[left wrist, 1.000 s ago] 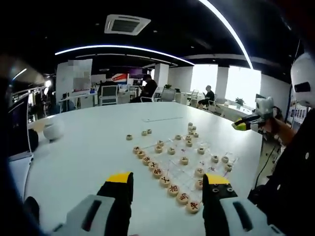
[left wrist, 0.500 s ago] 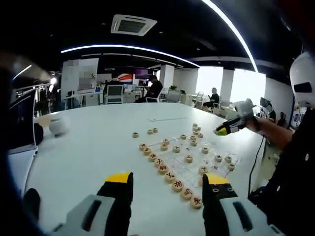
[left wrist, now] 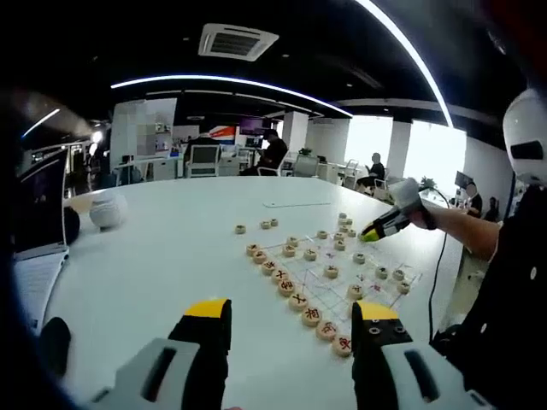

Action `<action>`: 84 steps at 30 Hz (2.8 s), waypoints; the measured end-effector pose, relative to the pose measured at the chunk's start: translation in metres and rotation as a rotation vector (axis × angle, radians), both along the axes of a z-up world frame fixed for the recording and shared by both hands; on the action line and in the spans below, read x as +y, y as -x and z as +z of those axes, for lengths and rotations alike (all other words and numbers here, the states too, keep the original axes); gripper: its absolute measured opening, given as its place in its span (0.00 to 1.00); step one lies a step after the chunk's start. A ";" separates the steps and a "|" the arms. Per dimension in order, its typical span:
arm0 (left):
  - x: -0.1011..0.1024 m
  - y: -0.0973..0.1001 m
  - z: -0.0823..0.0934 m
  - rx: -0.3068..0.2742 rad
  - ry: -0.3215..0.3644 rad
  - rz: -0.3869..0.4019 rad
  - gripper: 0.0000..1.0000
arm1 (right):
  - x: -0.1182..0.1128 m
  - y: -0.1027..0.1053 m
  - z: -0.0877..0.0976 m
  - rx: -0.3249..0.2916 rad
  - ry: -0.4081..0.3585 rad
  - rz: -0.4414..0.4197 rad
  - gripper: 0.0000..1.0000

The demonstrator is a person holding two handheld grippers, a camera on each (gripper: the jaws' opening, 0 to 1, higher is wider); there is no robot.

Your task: Pick up the chess pieces one by one and place each piece onto its starting position on the chessboard, setting the pieces on their correct points until all the chess pieces are arranged in the starting layout

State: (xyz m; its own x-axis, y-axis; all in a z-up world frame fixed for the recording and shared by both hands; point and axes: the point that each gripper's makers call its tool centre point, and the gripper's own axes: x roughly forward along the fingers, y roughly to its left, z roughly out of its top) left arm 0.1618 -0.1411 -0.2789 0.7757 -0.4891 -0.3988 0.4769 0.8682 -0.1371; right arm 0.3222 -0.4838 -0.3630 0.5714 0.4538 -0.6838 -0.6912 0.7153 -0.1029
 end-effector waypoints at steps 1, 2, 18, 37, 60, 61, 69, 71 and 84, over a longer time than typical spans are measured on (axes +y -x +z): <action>0.000 0.000 0.000 0.000 0.000 -0.001 0.57 | 0.001 0.000 0.000 0.003 -0.003 0.001 0.19; 0.000 0.000 0.000 0.001 0.000 -0.002 0.57 | 0.002 0.001 -0.001 0.003 -0.002 0.002 0.19; -0.002 -0.003 -0.003 0.007 0.001 -0.005 0.57 | 0.003 -0.003 -0.001 -0.003 -0.014 -0.005 0.20; -0.012 -0.010 0.011 -0.016 -0.003 -0.023 0.57 | -0.040 0.053 0.081 -0.278 -0.265 -0.134 0.37; -0.023 -0.013 0.012 -0.016 -0.025 -0.063 0.58 | -0.073 0.078 0.105 -0.326 -0.313 -0.201 0.37; -0.021 -0.012 0.012 -0.015 -0.022 -0.057 0.58 | -0.069 0.074 0.106 -0.321 -0.307 -0.185 0.37; -0.006 -0.007 0.008 -0.008 -0.016 -0.017 0.58 | -0.034 0.035 0.115 -0.282 -0.216 -0.020 0.37; -0.004 -0.006 0.008 -0.009 -0.012 -0.010 0.58 | -0.025 0.025 0.117 -0.275 -0.195 0.010 0.36; 0.006 -0.001 0.005 -0.007 -0.002 0.009 0.58 | 0.013 -0.043 0.102 -0.159 -0.006 0.201 0.32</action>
